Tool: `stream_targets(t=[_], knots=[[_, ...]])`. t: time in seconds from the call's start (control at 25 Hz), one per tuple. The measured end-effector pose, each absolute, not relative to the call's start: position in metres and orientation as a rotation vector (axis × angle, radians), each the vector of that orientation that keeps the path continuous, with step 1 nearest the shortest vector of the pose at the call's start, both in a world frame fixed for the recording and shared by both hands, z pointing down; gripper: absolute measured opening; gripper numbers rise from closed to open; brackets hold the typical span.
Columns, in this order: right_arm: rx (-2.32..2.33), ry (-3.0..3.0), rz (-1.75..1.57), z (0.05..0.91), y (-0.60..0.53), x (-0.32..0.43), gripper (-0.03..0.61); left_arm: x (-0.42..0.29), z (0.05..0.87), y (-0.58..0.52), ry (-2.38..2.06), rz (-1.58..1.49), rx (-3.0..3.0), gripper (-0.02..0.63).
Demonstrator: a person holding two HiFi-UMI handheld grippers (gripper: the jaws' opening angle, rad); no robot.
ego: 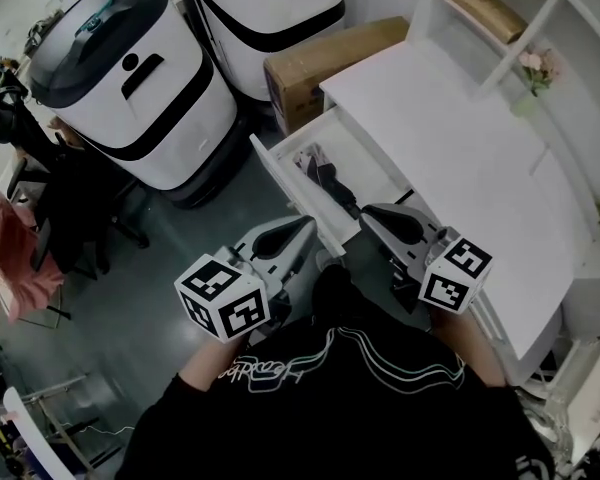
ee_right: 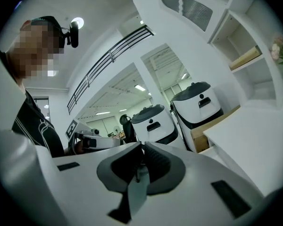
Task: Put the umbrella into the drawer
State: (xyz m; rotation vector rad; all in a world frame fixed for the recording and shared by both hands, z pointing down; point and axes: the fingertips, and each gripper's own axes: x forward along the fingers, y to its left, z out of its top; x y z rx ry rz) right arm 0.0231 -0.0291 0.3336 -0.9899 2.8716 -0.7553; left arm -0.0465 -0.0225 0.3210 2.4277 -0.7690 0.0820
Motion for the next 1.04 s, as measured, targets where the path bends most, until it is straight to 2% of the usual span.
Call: stream_targets(t=[1.04], knots=[[-1.047,2.886,-0.74,0.339,-0.02,0.019,0.051,-0.048,0.323,-0.007,-0.789,0.09,2.425,0.02]])
